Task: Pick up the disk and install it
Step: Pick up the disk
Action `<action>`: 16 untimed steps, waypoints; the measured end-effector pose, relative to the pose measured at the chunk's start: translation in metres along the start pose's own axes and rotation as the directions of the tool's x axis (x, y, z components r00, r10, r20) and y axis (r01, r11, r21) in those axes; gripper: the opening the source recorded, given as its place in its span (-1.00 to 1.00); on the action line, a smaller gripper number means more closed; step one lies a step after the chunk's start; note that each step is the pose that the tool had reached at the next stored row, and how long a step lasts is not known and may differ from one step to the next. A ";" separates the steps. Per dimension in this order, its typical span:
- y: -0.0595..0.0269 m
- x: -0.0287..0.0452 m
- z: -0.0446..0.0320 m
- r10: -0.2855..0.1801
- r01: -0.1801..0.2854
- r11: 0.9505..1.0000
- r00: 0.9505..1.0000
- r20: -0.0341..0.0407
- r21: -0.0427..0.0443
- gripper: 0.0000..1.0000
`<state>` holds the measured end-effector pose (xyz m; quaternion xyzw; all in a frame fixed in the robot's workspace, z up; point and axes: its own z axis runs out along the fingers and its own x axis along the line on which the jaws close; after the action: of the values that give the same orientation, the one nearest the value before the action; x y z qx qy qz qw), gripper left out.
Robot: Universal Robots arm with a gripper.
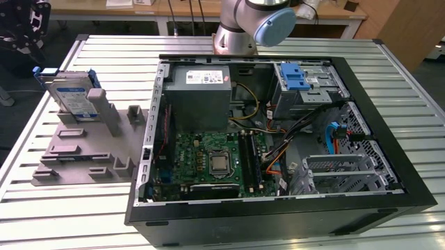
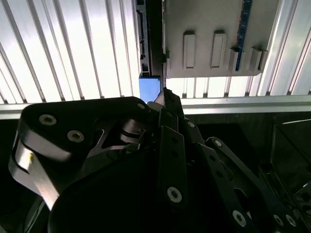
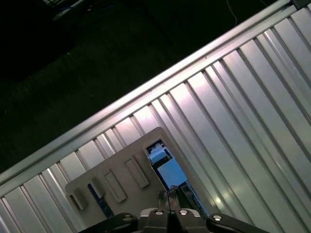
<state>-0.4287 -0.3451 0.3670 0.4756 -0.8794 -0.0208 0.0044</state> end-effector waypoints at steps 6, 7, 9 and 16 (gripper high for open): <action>0.0000 0.0000 0.0000 0.000 0.000 1.000 1.000 0.000 0.000 -0.79; 0.0000 0.0000 0.0000 -0.001 0.001 1.000 1.000 0.000 0.000 -0.79; 0.0000 0.0000 0.0000 -0.004 0.004 1.000 1.000 0.000 0.000 -0.79; 0.0000 0.0000 0.0000 -0.058 0.058 0.998 0.998 -0.002 -0.001 -0.79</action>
<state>-0.4288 -0.3451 0.3670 0.5010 -0.8652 -0.0207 0.0050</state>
